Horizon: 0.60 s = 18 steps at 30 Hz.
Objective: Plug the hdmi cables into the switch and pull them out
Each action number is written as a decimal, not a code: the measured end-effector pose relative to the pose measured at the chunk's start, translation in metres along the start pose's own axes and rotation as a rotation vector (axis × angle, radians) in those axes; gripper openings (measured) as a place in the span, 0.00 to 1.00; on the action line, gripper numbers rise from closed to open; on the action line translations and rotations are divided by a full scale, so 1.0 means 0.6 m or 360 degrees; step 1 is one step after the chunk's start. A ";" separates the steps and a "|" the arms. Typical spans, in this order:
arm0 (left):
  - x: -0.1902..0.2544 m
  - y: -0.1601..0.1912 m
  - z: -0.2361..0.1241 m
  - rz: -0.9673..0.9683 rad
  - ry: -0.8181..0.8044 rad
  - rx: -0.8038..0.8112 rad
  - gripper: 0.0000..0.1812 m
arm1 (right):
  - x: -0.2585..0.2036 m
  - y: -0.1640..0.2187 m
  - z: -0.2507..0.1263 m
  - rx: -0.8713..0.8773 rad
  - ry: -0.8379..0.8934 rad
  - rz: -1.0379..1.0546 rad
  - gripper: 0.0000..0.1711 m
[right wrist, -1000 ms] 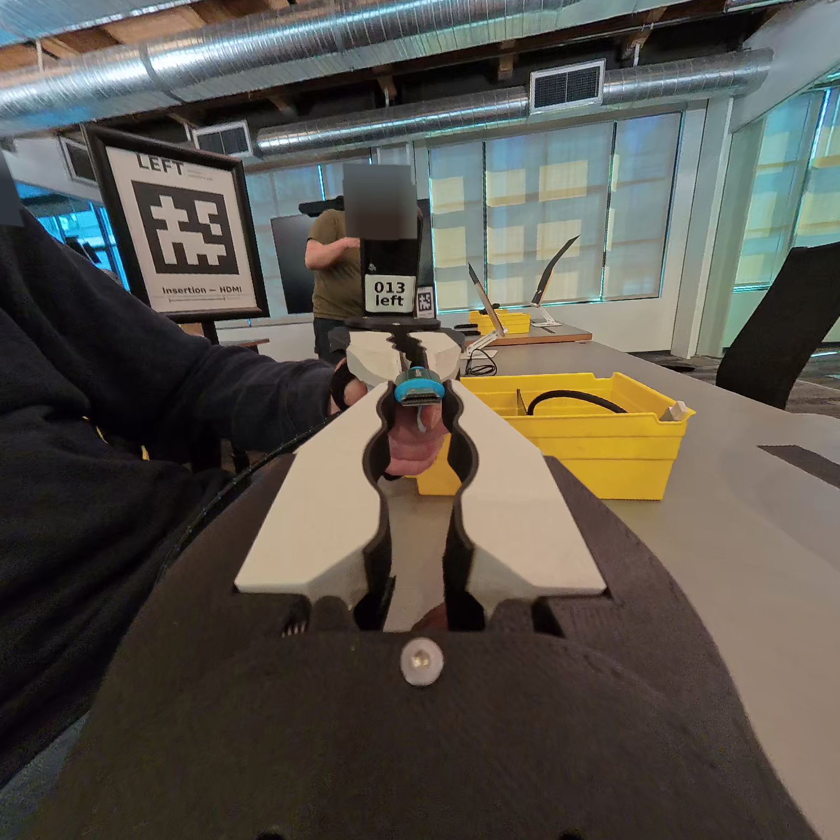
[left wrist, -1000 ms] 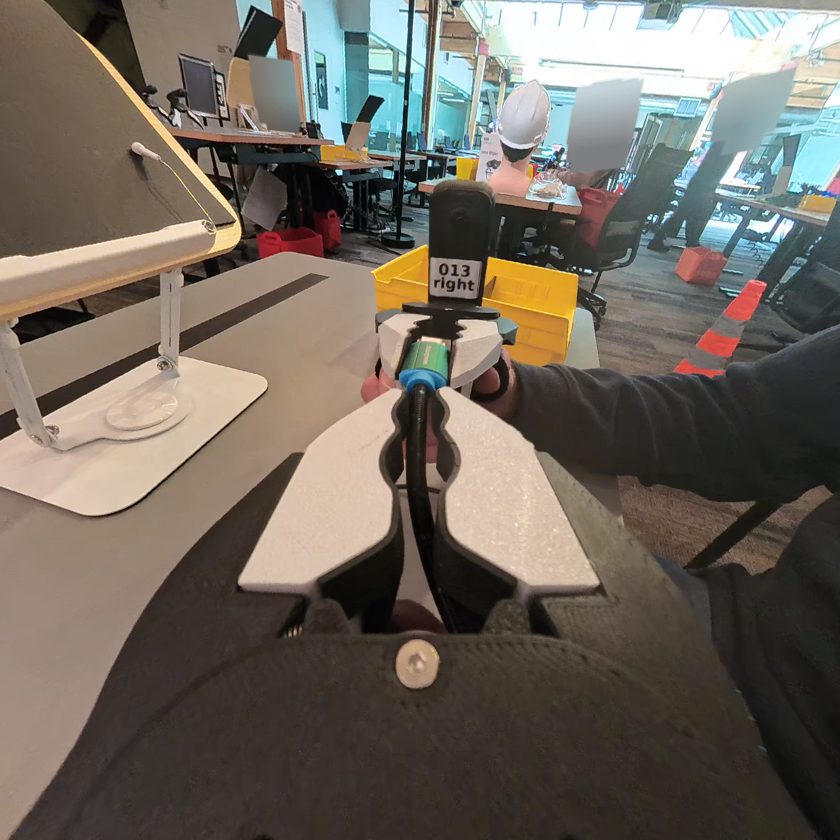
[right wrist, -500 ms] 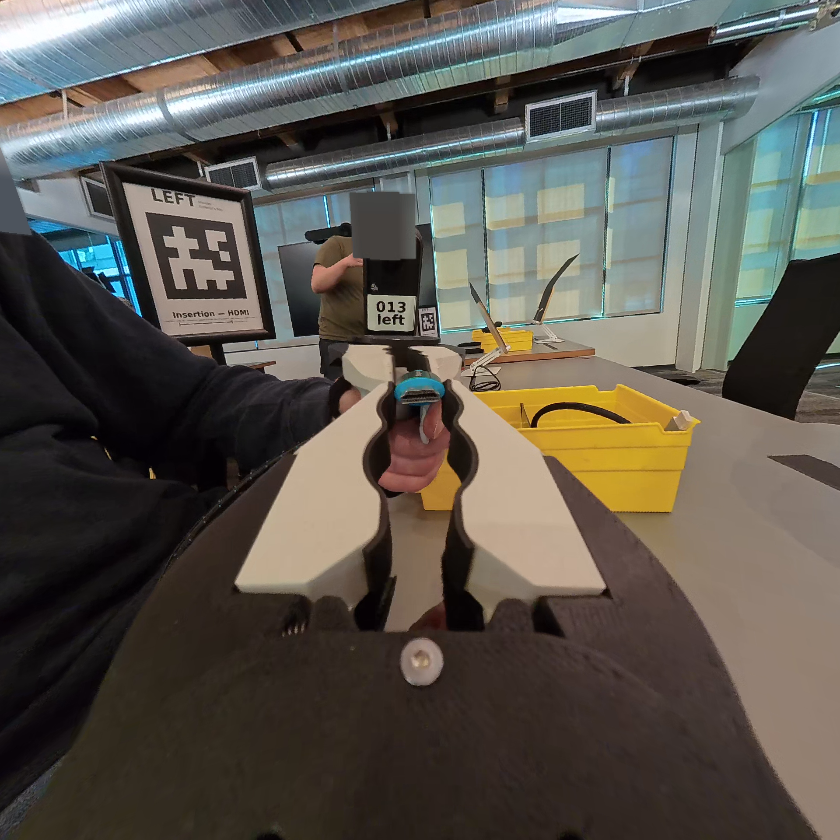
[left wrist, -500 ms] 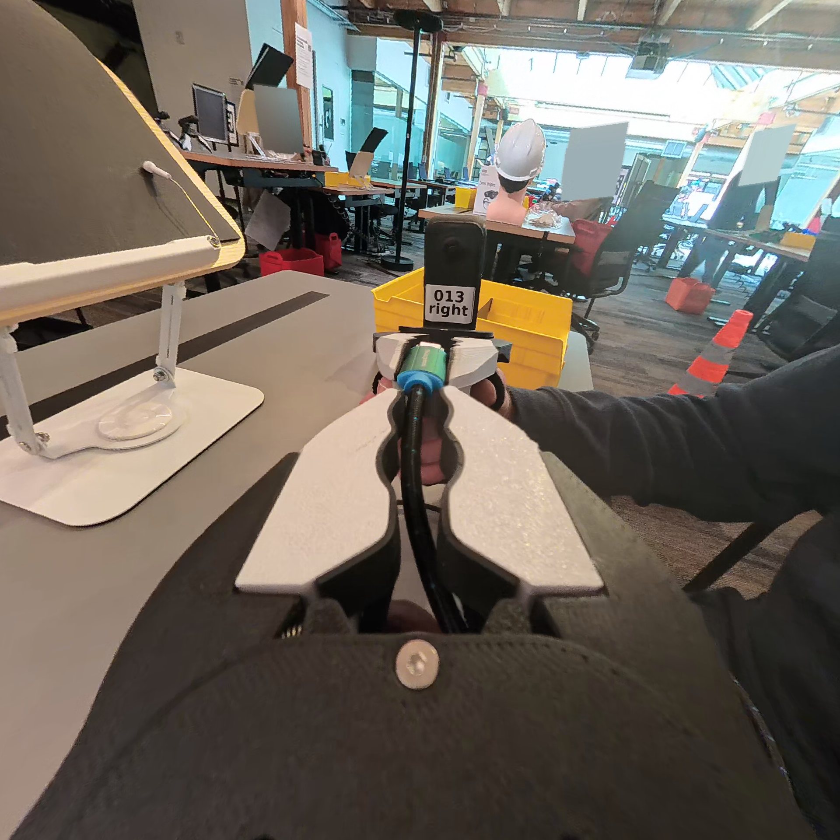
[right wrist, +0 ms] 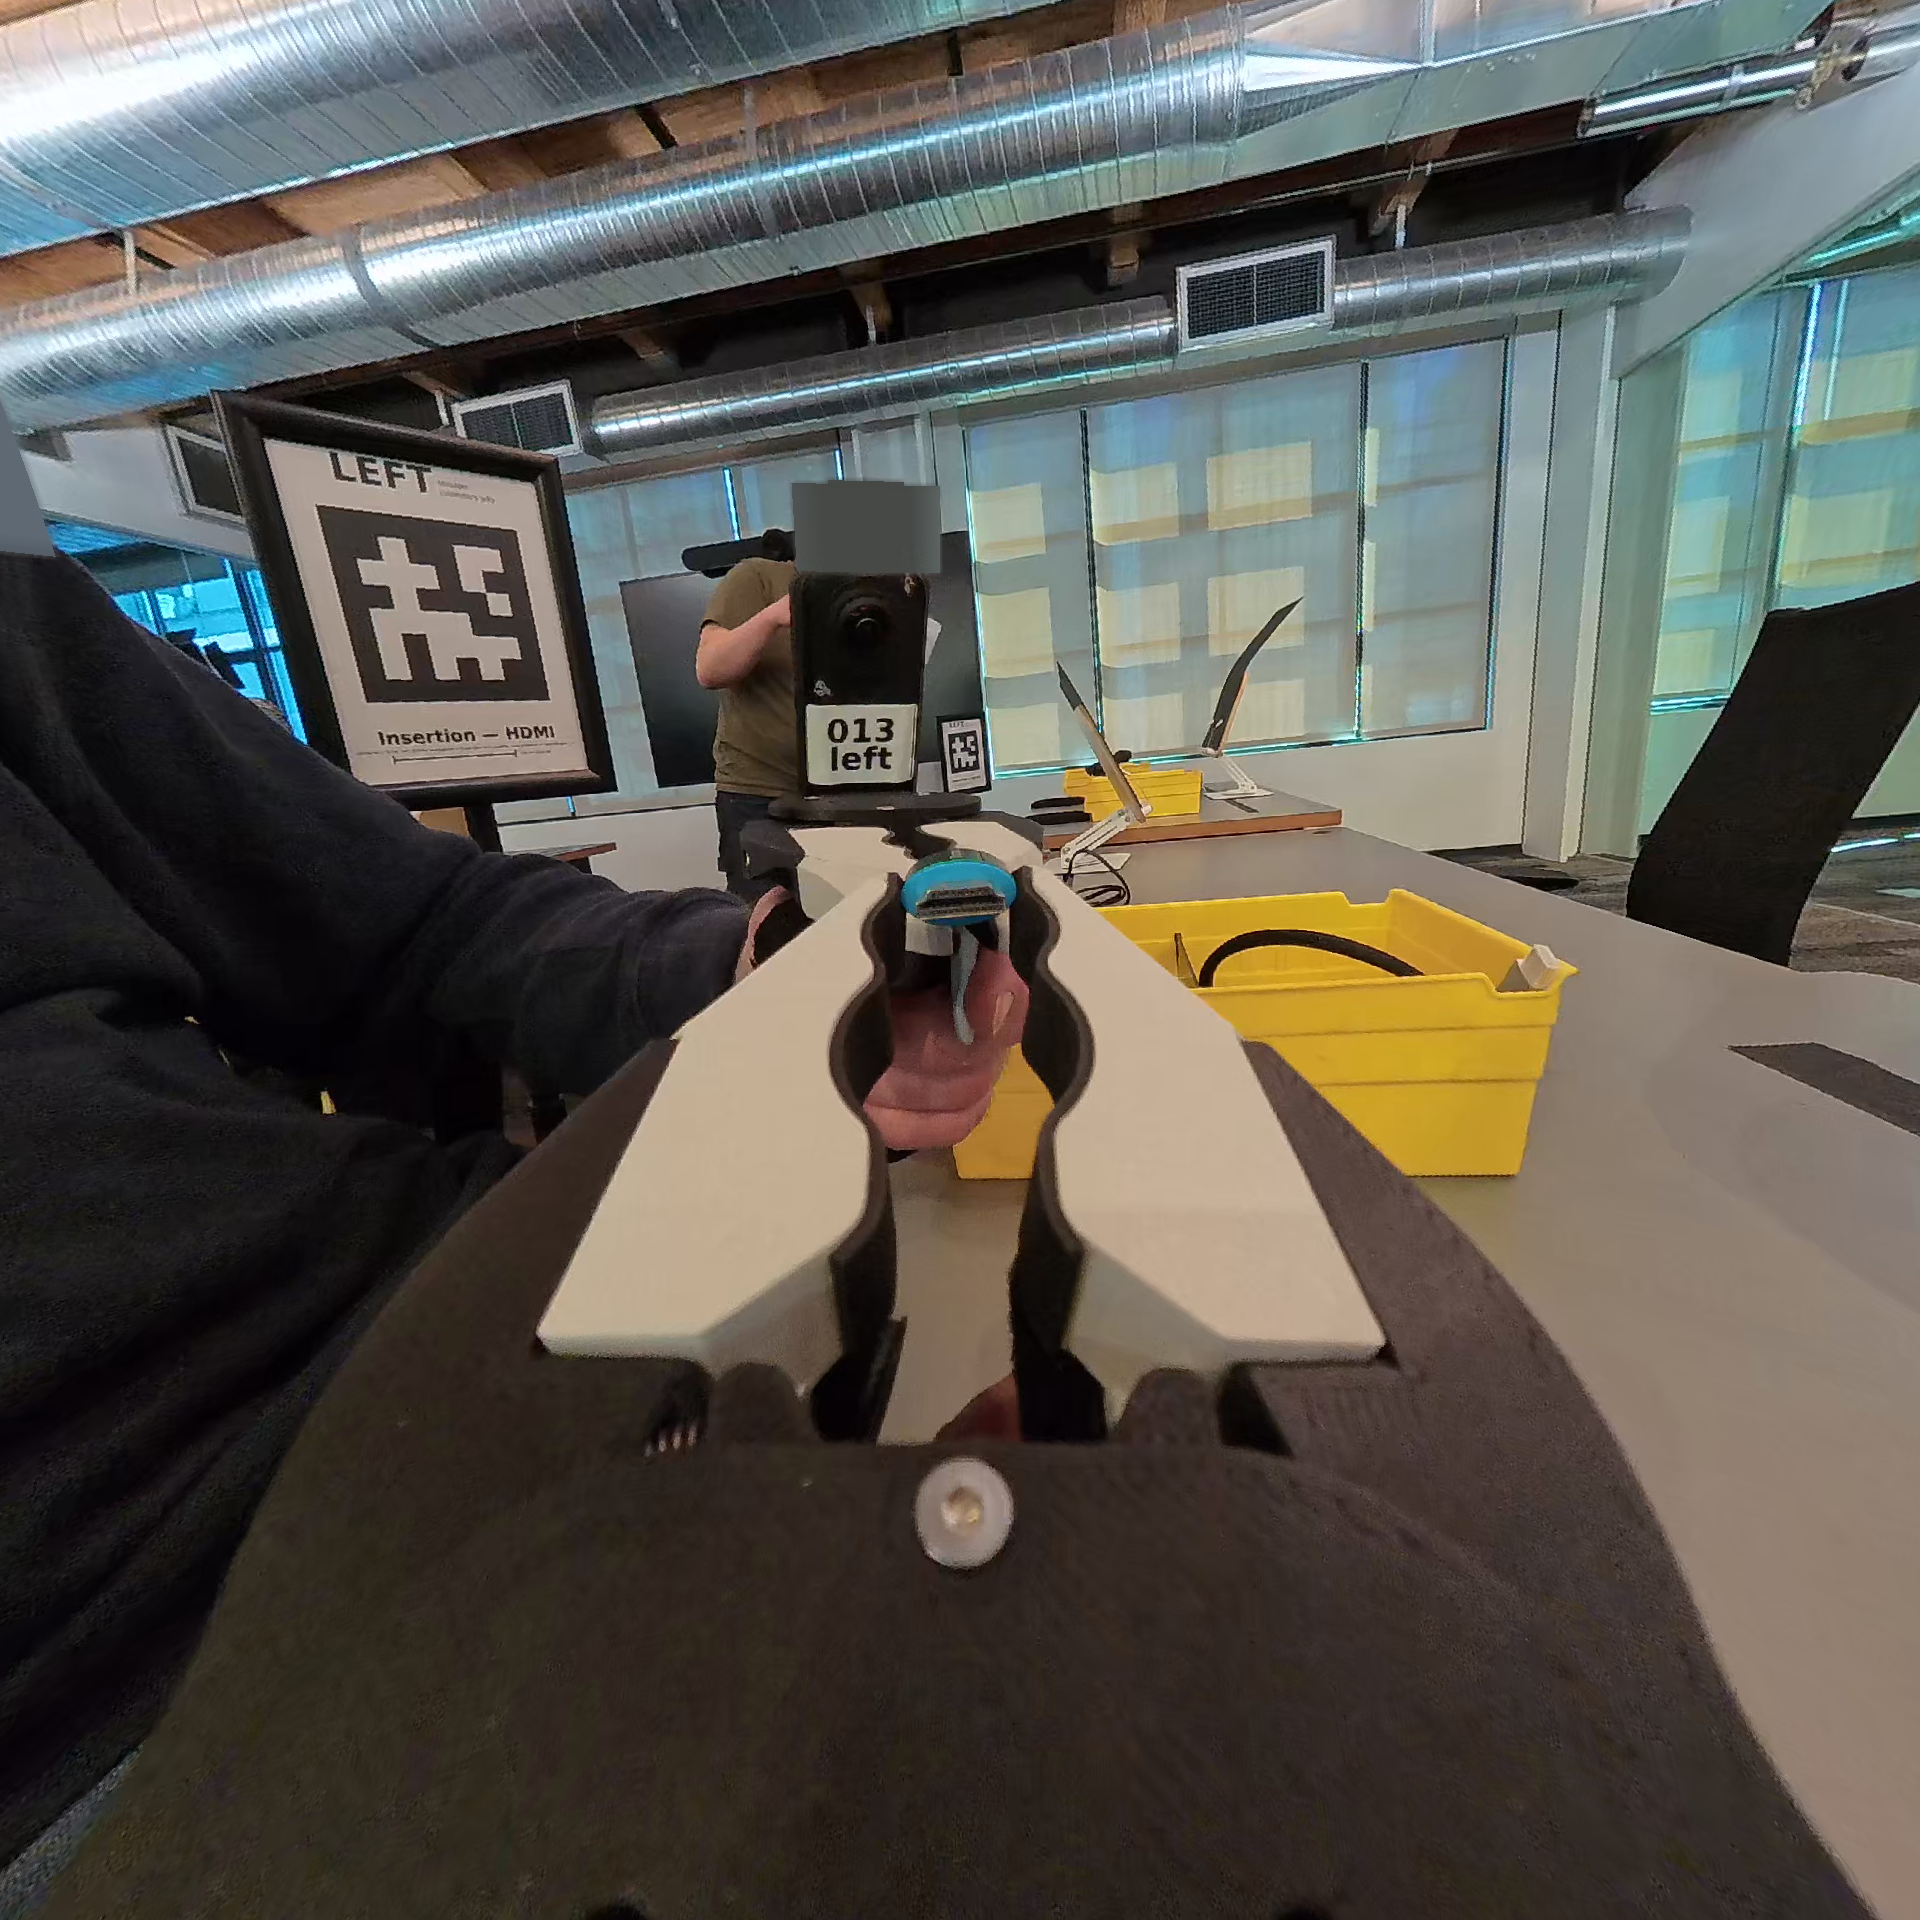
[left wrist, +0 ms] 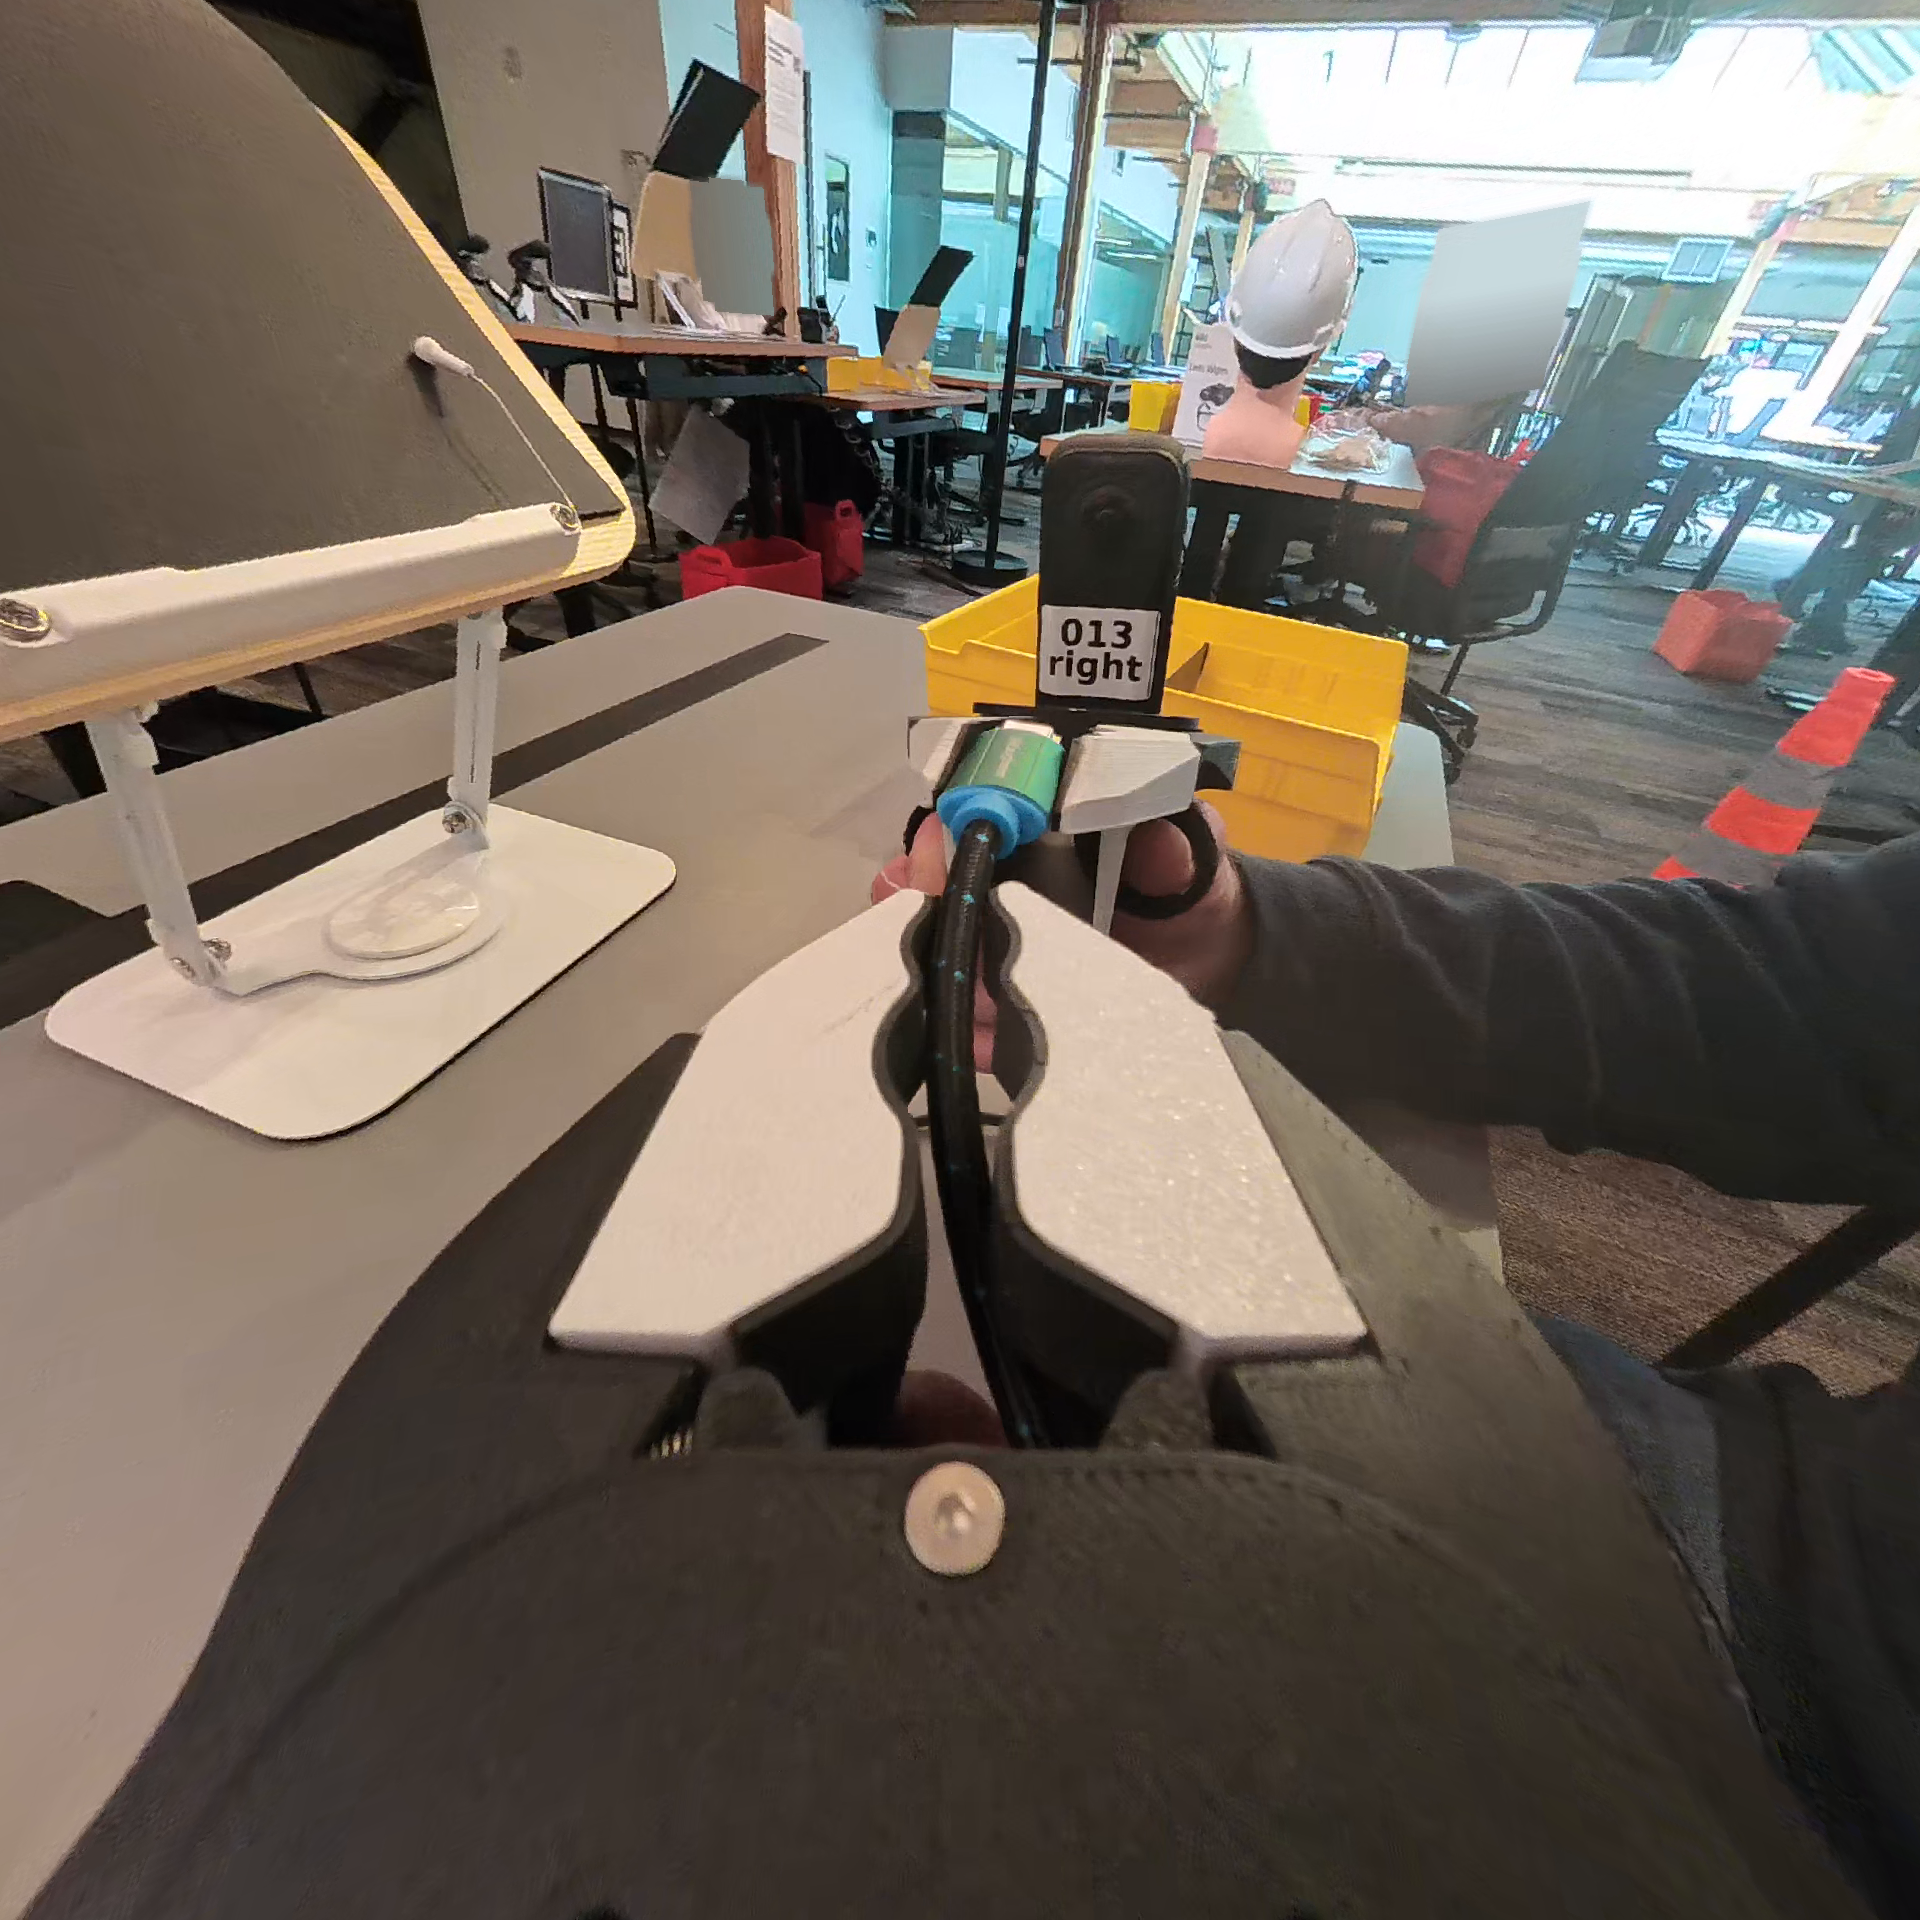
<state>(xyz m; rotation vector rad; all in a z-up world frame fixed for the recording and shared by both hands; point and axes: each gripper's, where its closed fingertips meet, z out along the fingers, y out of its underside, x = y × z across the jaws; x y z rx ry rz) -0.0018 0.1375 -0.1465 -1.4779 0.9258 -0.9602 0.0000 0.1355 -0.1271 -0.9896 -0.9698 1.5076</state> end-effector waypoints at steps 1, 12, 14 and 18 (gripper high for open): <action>-0.001 -0.001 0.000 0.0012 -0.0010 0.0008 0.03 | 0.000 0.000 0.000 0.0003 0.0000 0.0001 0.10; 0.004 -0.014 -0.001 -0.0141 0.0049 0.0128 0.03 | -0.001 -0.002 0.001 0.0027 -0.0002 0.0016 0.10; 0.005 -0.014 -0.001 -0.0172 0.0069 0.0132 0.03 | -0.001 -0.003 0.002 0.0024 0.0002 0.0008 0.10; 0.005 -0.016 -0.002 -0.0181 0.0073 0.0152 0.03 | -0.001 -0.003 0.003 0.0026 0.0001 0.0015 0.10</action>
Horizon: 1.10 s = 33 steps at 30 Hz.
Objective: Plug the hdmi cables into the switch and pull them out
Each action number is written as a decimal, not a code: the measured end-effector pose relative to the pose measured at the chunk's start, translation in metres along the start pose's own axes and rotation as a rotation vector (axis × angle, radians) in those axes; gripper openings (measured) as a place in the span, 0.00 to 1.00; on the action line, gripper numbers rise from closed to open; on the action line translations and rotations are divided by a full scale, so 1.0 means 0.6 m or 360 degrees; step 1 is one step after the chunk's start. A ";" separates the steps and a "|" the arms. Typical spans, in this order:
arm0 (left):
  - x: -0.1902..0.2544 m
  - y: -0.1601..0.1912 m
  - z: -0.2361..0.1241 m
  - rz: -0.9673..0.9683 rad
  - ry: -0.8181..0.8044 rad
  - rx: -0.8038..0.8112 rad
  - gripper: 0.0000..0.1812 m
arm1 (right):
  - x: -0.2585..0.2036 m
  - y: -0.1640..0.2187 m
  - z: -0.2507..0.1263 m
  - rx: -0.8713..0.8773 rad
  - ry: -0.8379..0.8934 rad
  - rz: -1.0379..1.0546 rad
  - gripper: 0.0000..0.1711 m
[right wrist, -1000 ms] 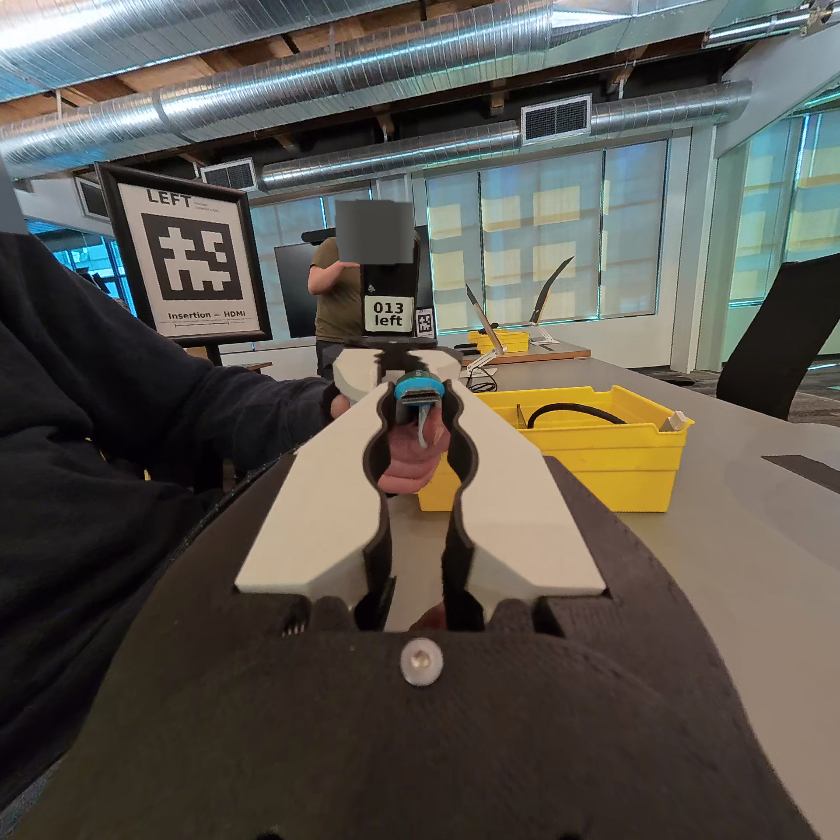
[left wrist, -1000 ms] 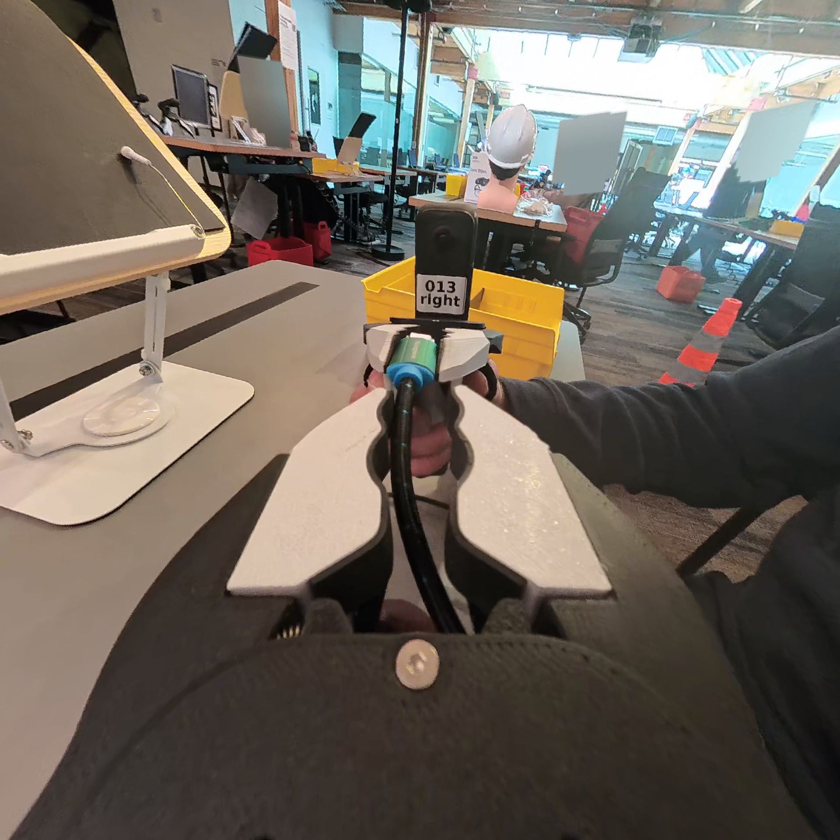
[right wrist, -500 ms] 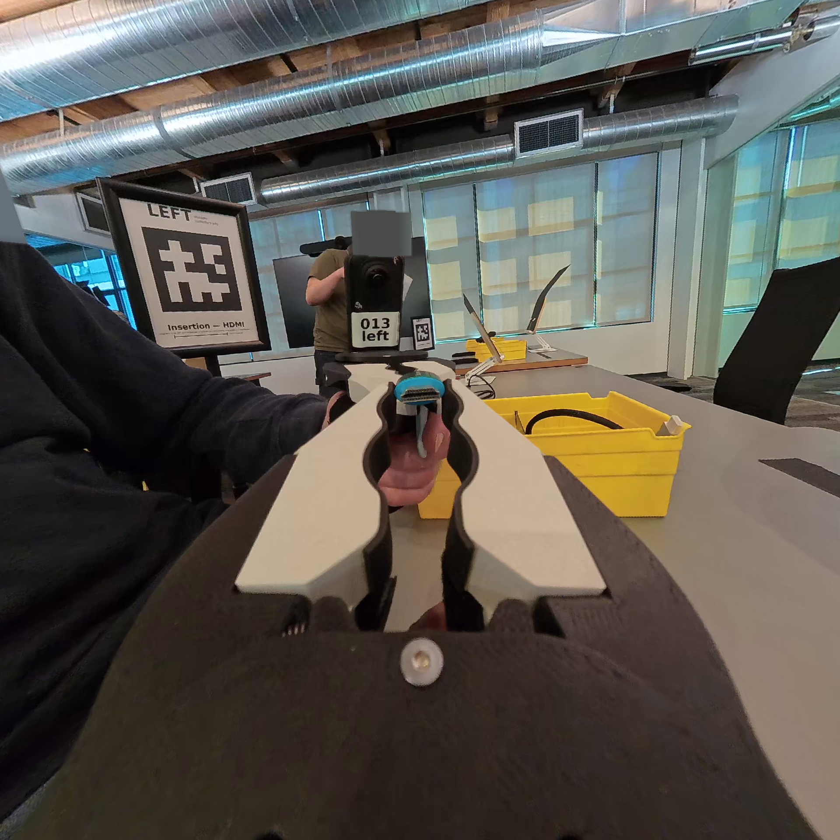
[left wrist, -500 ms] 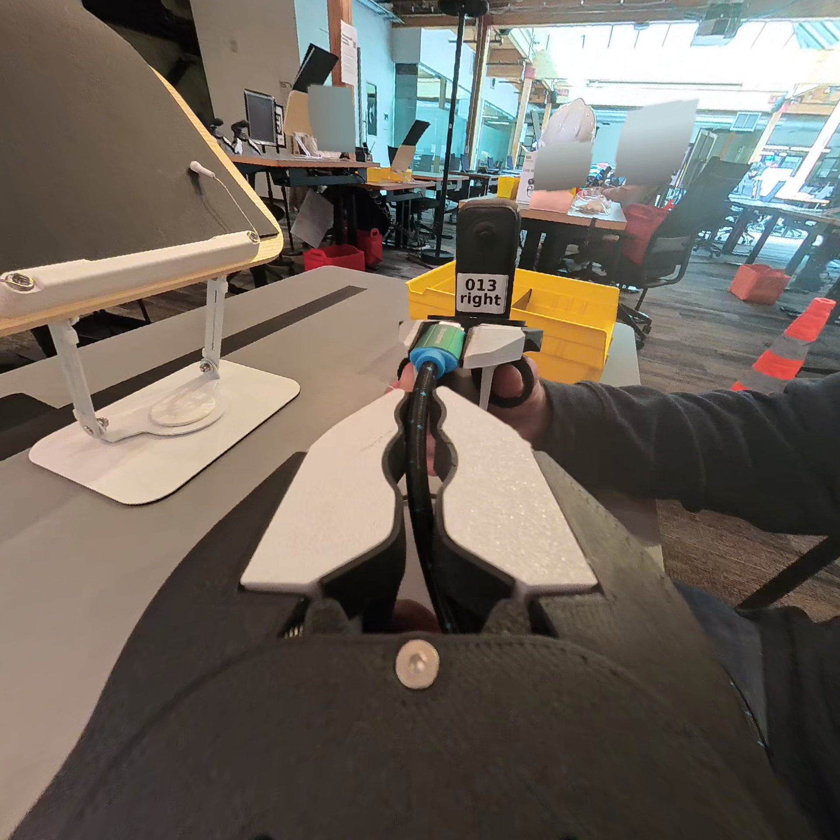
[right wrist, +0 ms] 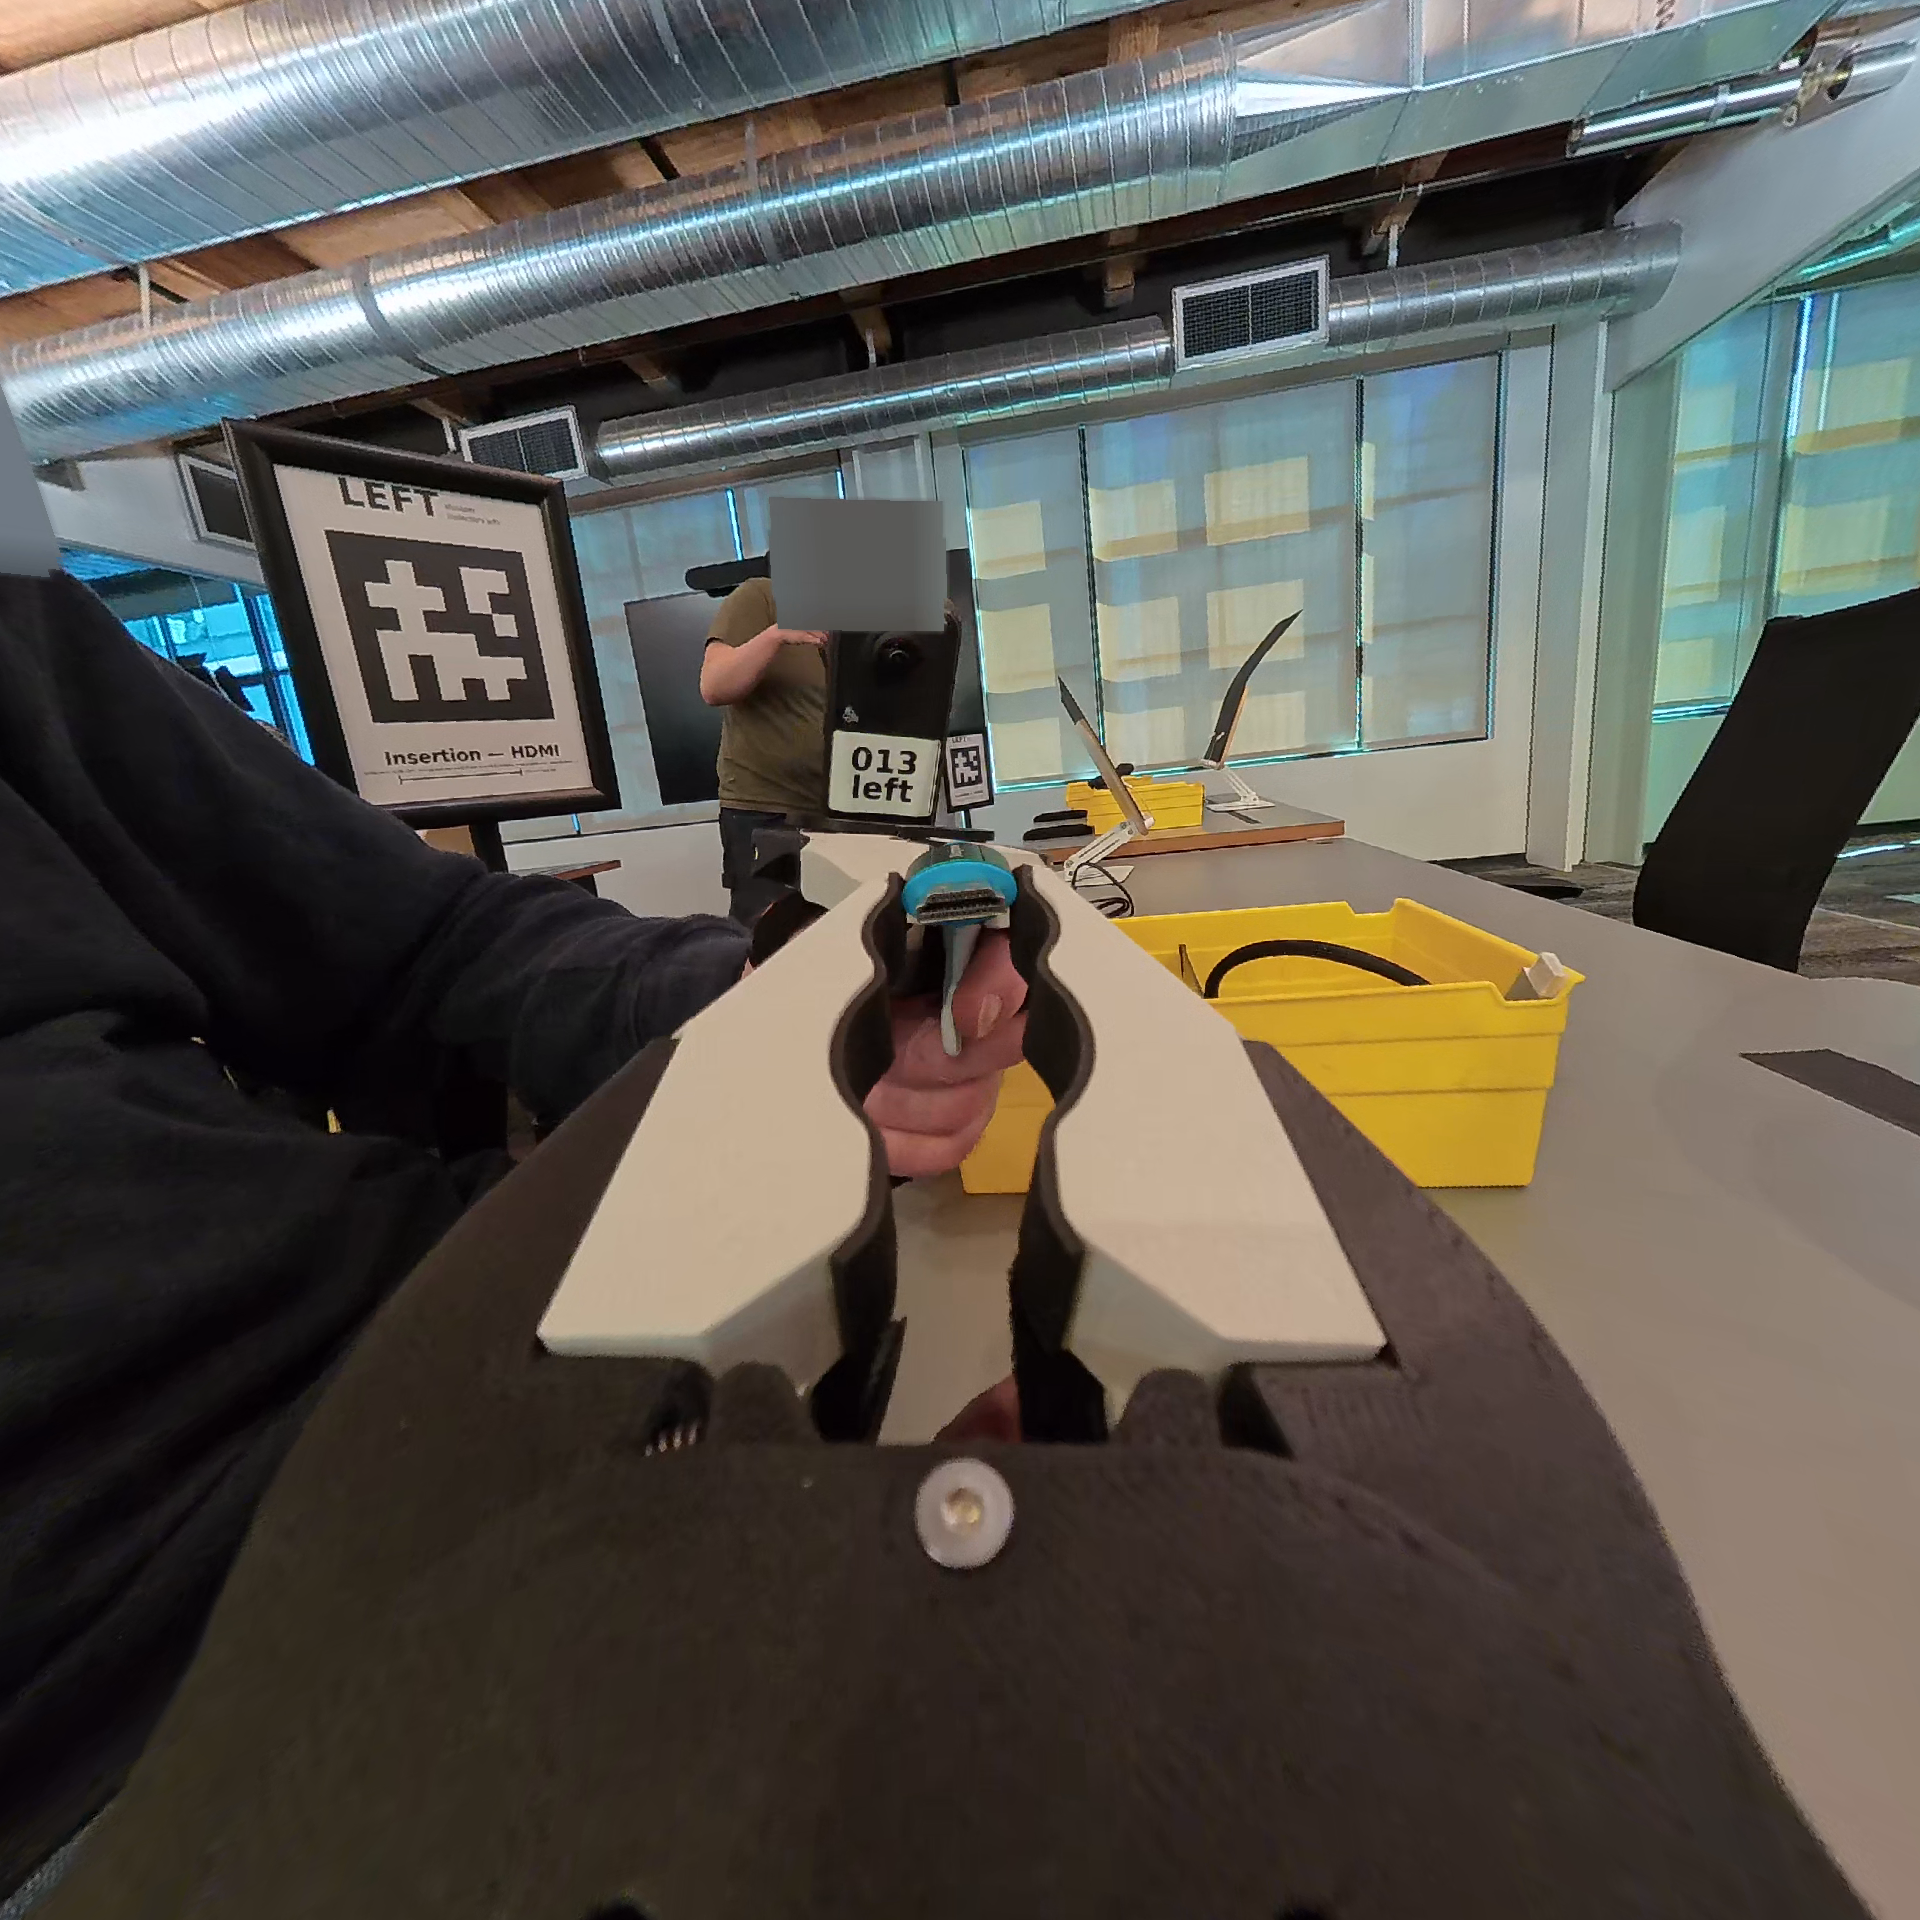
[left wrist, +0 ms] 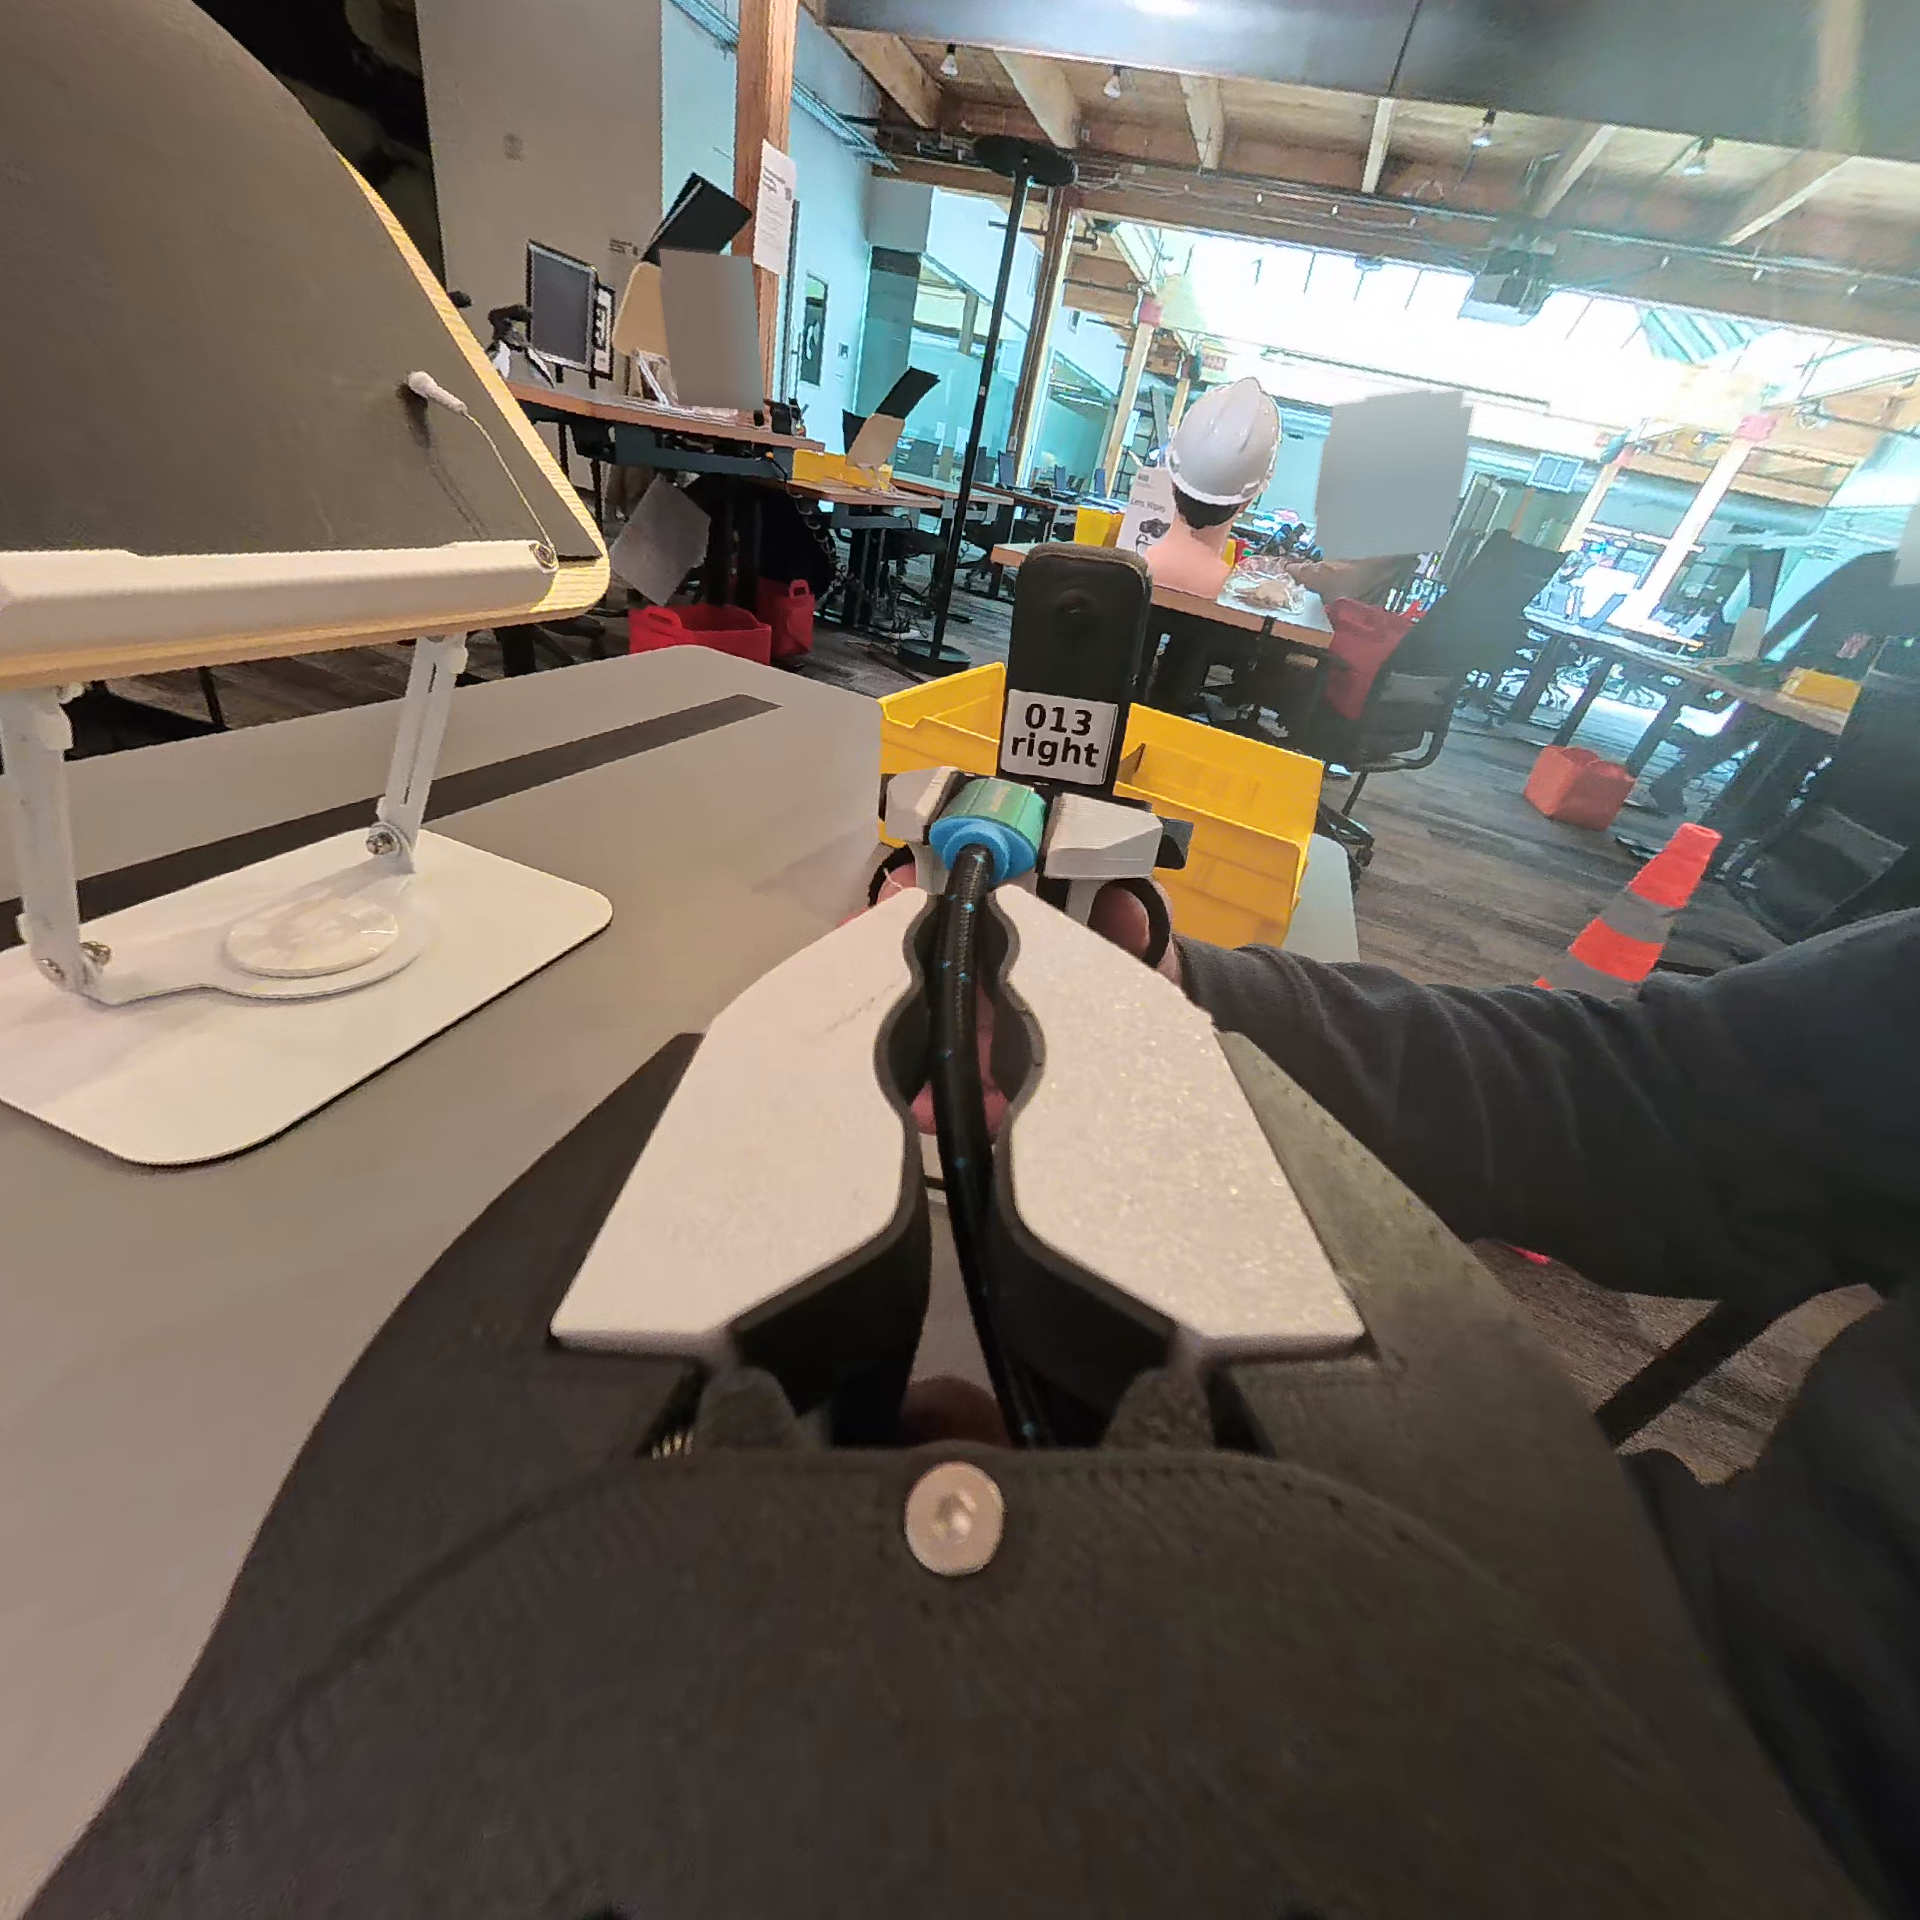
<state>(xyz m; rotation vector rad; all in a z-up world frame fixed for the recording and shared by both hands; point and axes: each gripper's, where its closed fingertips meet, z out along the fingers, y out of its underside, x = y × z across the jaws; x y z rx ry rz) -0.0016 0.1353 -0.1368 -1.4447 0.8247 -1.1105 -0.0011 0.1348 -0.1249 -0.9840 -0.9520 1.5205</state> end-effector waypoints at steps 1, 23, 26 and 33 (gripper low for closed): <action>-0.001 -0.001 0.000 0.0008 -0.0008 0.0011 0.02 | 0.000 0.000 0.000 0.0006 0.0002 0.0007 0.10; 0.008 -0.010 0.005 0.0134 -0.0086 0.0141 0.04 | -0.008 -0.013 -0.002 0.0112 -0.0069 0.0101 0.10; 0.008 -0.012 0.005 0.0166 -0.0107 0.0145 0.04 | -0.009 -0.014 -0.002 0.0116 -0.0075 0.0107 0.10; 0.004 -0.013 0.004 0.0179 -0.0140 0.0164 0.08 | -0.009 -0.014 -0.002 0.0114 -0.0080 0.0107 0.10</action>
